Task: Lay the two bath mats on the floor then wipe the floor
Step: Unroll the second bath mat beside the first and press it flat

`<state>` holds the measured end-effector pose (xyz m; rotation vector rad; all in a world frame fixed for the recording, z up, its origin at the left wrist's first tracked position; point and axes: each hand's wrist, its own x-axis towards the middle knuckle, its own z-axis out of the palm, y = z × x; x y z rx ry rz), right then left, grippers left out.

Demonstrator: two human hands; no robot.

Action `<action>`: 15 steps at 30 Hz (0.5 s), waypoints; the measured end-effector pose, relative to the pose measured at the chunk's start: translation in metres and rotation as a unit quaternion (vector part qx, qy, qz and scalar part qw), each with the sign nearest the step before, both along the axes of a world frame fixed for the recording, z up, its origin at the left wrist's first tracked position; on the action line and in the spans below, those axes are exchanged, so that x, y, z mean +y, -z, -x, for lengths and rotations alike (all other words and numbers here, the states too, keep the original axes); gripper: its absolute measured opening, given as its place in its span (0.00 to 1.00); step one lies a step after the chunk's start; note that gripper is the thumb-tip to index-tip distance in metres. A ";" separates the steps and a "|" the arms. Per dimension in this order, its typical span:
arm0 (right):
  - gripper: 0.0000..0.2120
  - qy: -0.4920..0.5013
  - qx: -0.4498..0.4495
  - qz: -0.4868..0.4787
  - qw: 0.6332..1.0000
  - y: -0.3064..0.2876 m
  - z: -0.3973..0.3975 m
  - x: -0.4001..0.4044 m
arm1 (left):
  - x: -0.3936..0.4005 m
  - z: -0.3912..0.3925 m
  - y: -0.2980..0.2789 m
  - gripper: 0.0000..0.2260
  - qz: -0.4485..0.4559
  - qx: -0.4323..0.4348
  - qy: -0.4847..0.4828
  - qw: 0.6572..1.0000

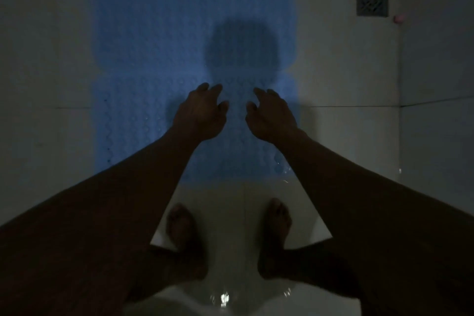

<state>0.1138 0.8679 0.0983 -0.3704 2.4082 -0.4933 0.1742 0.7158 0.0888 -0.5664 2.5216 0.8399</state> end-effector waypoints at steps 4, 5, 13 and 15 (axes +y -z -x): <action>0.26 -0.011 0.002 0.000 1.000 -0.093 -0.007 -0.008 | -0.004 -0.014 -0.095 0.24 0.010 0.019 0.003 1.000; 0.26 -0.010 0.002 0.002 1.000 -0.116 -0.009 -0.010 | -0.006 -0.018 -0.118 0.24 0.012 0.021 0.000 1.000; 0.25 0.010 0.027 0.009 1.000 -0.316 -0.008 -0.022 | -0.027 -0.025 -0.315 0.25 0.017 0.029 -0.018 0.999; 0.26 0.017 0.046 0.018 0.999 -0.375 -0.001 -0.027 | -0.035 -0.015 -0.373 0.25 0.031 0.049 -0.008 0.998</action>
